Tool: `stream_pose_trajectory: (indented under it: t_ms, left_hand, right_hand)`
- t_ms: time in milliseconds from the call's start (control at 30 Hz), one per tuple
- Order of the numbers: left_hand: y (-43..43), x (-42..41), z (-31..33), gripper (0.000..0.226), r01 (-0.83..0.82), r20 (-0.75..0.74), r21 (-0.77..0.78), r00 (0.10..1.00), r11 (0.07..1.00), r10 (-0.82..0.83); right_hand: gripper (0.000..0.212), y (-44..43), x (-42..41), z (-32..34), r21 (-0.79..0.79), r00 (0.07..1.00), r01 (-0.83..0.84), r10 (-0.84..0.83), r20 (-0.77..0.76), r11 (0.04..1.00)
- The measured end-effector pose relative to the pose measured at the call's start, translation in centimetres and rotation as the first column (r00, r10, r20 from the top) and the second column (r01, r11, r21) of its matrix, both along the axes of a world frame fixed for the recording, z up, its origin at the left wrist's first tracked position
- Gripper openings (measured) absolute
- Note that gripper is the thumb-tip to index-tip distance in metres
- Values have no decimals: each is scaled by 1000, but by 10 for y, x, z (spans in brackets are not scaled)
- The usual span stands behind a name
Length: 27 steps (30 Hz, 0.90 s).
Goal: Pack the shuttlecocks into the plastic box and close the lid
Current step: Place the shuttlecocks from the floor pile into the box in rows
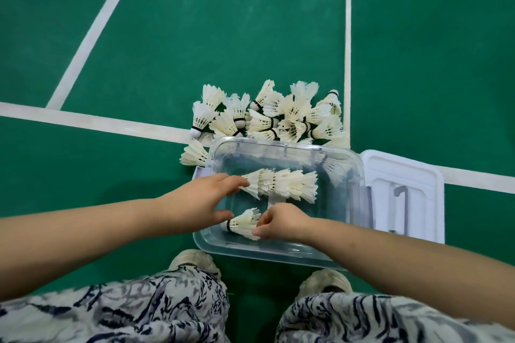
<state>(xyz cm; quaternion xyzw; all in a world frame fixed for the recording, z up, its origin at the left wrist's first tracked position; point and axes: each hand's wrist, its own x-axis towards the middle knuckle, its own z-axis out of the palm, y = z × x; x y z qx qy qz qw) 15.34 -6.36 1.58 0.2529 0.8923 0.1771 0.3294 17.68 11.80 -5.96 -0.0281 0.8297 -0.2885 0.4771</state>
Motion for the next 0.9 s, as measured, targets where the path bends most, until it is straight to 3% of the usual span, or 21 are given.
stream_pose_trajectory:
  t_ms: [267,467,633,900]
  left_hand:
    - [22,-18,17,42,-13,-119,105,993,994,26]
    - [35,-65,53,38,39,-292,124,956,991,-1]
    - [67,-113,56,60,78,-338,-26,938,997,-83]
    - [119,-168,-29,96,0,-253,-202,966,979,-53]
  right_hand:
    - [20,-2,-35,59,-165,970,192,-212,-117,967]
    - [21,6,-57,82,-421,868,393,-481,-122,817]
    - [21,20,-51,70,-425,869,409,-486,-87,808]
    - [21,45,-56,56,-465,812,485,-579,-75,741]
